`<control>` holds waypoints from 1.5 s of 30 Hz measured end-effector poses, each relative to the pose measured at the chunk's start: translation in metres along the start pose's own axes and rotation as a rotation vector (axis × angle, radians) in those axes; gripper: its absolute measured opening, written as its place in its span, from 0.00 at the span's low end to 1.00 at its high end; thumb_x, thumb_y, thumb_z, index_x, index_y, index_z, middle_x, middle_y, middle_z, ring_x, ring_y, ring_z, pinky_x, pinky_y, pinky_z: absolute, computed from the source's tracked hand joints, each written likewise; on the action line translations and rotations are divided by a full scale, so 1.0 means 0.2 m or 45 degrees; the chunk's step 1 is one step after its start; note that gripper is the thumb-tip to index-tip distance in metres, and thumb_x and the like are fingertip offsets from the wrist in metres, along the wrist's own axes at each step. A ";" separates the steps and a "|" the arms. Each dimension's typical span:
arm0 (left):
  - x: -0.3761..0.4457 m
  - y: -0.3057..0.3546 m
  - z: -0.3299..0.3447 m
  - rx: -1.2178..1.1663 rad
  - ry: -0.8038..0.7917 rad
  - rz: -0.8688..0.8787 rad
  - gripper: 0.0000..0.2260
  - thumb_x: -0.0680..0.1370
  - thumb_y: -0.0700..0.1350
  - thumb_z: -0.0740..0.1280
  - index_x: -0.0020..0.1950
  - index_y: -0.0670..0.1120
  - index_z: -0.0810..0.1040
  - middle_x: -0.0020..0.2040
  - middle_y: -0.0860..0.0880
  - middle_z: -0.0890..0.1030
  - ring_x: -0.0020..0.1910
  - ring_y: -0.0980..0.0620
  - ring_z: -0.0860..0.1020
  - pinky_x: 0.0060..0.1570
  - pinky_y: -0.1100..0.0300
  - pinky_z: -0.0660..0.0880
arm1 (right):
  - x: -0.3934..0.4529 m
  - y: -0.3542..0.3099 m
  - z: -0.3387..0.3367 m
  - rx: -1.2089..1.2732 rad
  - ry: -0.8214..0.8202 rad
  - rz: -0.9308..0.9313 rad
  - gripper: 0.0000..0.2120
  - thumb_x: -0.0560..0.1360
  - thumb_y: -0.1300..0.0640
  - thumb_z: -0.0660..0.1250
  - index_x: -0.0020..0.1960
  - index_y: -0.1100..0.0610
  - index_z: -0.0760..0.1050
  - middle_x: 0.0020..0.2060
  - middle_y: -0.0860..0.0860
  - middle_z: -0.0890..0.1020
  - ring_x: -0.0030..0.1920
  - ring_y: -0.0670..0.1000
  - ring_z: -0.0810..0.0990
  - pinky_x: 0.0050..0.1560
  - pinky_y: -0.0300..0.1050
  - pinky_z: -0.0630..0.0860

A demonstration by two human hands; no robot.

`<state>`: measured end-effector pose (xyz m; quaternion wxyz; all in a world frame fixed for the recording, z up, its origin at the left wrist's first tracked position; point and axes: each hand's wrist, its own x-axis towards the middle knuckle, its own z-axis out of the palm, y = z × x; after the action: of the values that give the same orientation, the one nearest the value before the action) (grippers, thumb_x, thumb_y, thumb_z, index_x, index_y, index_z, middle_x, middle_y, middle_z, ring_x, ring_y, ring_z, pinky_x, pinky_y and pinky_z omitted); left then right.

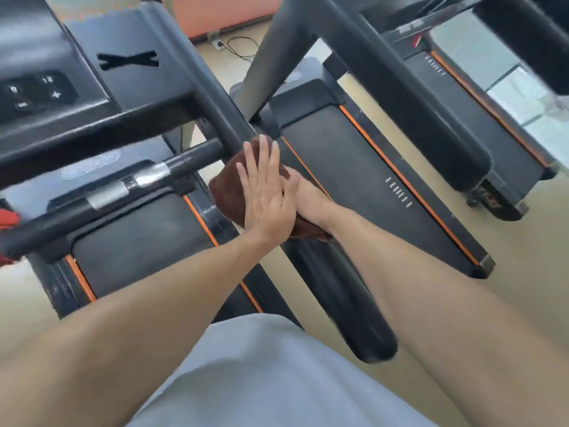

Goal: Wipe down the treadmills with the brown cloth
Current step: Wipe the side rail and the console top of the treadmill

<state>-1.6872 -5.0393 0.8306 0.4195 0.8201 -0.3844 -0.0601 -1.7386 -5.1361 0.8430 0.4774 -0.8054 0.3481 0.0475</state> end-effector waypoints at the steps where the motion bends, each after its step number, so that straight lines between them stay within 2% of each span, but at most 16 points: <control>1: -0.07 0.03 0.04 -0.026 0.014 -0.036 0.28 0.85 0.53 0.49 0.83 0.41 0.54 0.84 0.45 0.49 0.82 0.46 0.40 0.78 0.50 0.33 | -0.05 0.05 0.00 0.035 0.006 -0.006 0.27 0.79 0.30 0.60 0.73 0.41 0.71 0.68 0.39 0.76 0.67 0.42 0.75 0.71 0.42 0.68; 4: -0.26 0.12 0.12 -0.035 0.014 -0.072 0.28 0.86 0.54 0.46 0.83 0.43 0.53 0.84 0.46 0.49 0.82 0.46 0.39 0.79 0.48 0.34 | -0.27 0.17 -0.03 0.135 -0.040 -0.120 0.23 0.84 0.46 0.63 0.78 0.43 0.64 0.69 0.37 0.71 0.60 0.24 0.71 0.60 0.21 0.63; 7: -0.43 0.20 0.21 -0.015 0.046 -0.087 0.28 0.85 0.55 0.46 0.83 0.44 0.56 0.84 0.46 0.50 0.82 0.45 0.40 0.79 0.46 0.36 | -0.44 0.29 -0.05 0.201 -0.039 -0.158 0.21 0.86 0.53 0.62 0.77 0.47 0.63 0.65 0.35 0.71 0.54 0.17 0.68 0.54 0.17 0.62; 9: -0.54 0.25 0.26 -0.013 0.070 -0.093 0.27 0.86 0.55 0.46 0.82 0.44 0.57 0.84 0.46 0.51 0.82 0.45 0.41 0.79 0.46 0.37 | -0.52 0.39 -0.06 0.205 -0.058 -0.165 0.22 0.86 0.54 0.62 0.78 0.48 0.62 0.64 0.36 0.72 0.56 0.21 0.71 0.57 0.19 0.63; 12: -0.67 0.33 0.31 -0.021 0.068 -0.109 0.28 0.86 0.56 0.46 0.83 0.44 0.57 0.84 0.47 0.51 0.82 0.47 0.40 0.79 0.45 0.38 | -0.63 0.50 -0.05 0.213 -0.058 -0.156 0.28 0.84 0.47 0.64 0.81 0.45 0.60 0.71 0.38 0.71 0.70 0.38 0.71 0.74 0.39 0.64; 15: -0.78 0.39 0.34 -0.039 0.063 -0.108 0.27 0.86 0.55 0.48 0.82 0.44 0.59 0.84 0.47 0.51 0.82 0.47 0.39 0.79 0.43 0.38 | -0.71 0.58 -0.03 0.252 -0.085 -0.137 0.28 0.82 0.41 0.63 0.80 0.41 0.60 0.74 0.40 0.72 0.73 0.40 0.71 0.77 0.48 0.65; 18: -0.86 0.43 0.36 -0.043 0.063 -0.081 0.25 0.86 0.54 0.51 0.80 0.43 0.63 0.84 0.45 0.53 0.82 0.45 0.41 0.79 0.42 0.39 | -0.78 0.63 -0.03 0.268 -0.070 -0.126 0.27 0.83 0.42 0.63 0.80 0.39 0.60 0.74 0.39 0.72 0.72 0.39 0.71 0.76 0.46 0.65; 21: -0.91 0.46 0.38 -0.023 0.052 -0.050 0.25 0.85 0.54 0.52 0.78 0.44 0.66 0.83 0.45 0.54 0.82 0.44 0.42 0.79 0.41 0.40 | -0.85 0.67 -0.05 0.244 -0.056 -0.096 0.27 0.83 0.40 0.62 0.81 0.39 0.59 0.75 0.40 0.72 0.71 0.39 0.71 0.69 0.36 0.67; 23: -0.94 0.46 0.38 -0.013 0.050 -0.023 0.24 0.85 0.54 0.53 0.77 0.44 0.68 0.83 0.45 0.55 0.83 0.43 0.43 0.79 0.40 0.40 | -0.91 0.69 -0.05 0.249 -0.015 -0.079 0.27 0.83 0.38 0.61 0.80 0.39 0.61 0.74 0.41 0.73 0.71 0.42 0.72 0.68 0.39 0.68; 27: -1.00 0.49 0.39 -0.006 0.033 0.009 0.23 0.85 0.53 0.54 0.75 0.43 0.71 0.83 0.44 0.57 0.83 0.42 0.44 0.78 0.38 0.41 | -1.00 0.72 -0.04 0.414 0.125 -0.005 0.22 0.85 0.41 0.55 0.77 0.43 0.70 0.74 0.40 0.73 0.73 0.39 0.70 0.77 0.44 0.64; 31: -1.08 0.51 0.39 0.012 -0.041 0.076 0.22 0.85 0.53 0.55 0.75 0.43 0.71 0.82 0.45 0.58 0.83 0.43 0.43 0.79 0.42 0.39 | -1.10 0.77 -0.01 0.455 0.212 0.111 0.19 0.84 0.41 0.58 0.73 0.40 0.74 0.68 0.36 0.77 0.69 0.36 0.73 0.73 0.41 0.67; 35: -1.15 0.52 0.38 0.117 -0.158 0.206 0.24 0.85 0.54 0.53 0.75 0.42 0.71 0.79 0.45 0.65 0.82 0.42 0.46 0.79 0.39 0.42 | -1.21 0.80 0.04 0.668 0.259 0.178 0.17 0.86 0.47 0.60 0.72 0.46 0.76 0.66 0.39 0.81 0.67 0.38 0.76 0.71 0.39 0.69; 37: -1.18 0.52 0.38 0.141 -0.217 0.261 0.25 0.85 0.55 0.52 0.76 0.42 0.70 0.78 0.46 0.66 0.82 0.41 0.47 0.79 0.39 0.41 | -1.25 0.80 0.06 0.732 0.289 0.229 0.18 0.86 0.48 0.58 0.72 0.48 0.76 0.66 0.41 0.81 0.65 0.36 0.77 0.64 0.29 0.72; 39: -1.20 0.51 0.37 0.169 -0.266 0.302 0.26 0.85 0.56 0.52 0.76 0.42 0.69 0.79 0.46 0.66 0.82 0.42 0.47 0.79 0.39 0.41 | -1.29 0.80 0.07 0.782 0.334 0.294 0.16 0.86 0.47 0.57 0.68 0.45 0.79 0.59 0.36 0.83 0.58 0.30 0.78 0.53 0.24 0.73; 42: -1.22 0.52 0.35 0.177 -0.326 0.348 0.25 0.85 0.56 0.53 0.76 0.42 0.69 0.79 0.47 0.65 0.83 0.44 0.46 0.80 0.41 0.41 | -1.33 0.82 0.08 0.866 0.402 0.425 0.13 0.85 0.41 0.58 0.53 0.39 0.81 0.41 0.32 0.85 0.44 0.30 0.82 0.47 0.32 0.73; 45: -1.26 0.55 0.33 0.239 -0.379 0.375 0.25 0.86 0.56 0.52 0.77 0.43 0.68 0.79 0.48 0.65 0.83 0.46 0.45 0.80 0.41 0.43 | -1.38 0.84 0.12 0.979 0.354 0.517 0.19 0.82 0.33 0.58 0.60 0.41 0.82 0.46 0.39 0.87 0.47 0.39 0.86 0.49 0.40 0.78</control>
<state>-1.9541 -4.9494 0.8129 0.2841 0.7726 -0.5617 -0.0826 -2.0423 -5.0260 0.8188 0.6714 -0.4838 0.5522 -0.1012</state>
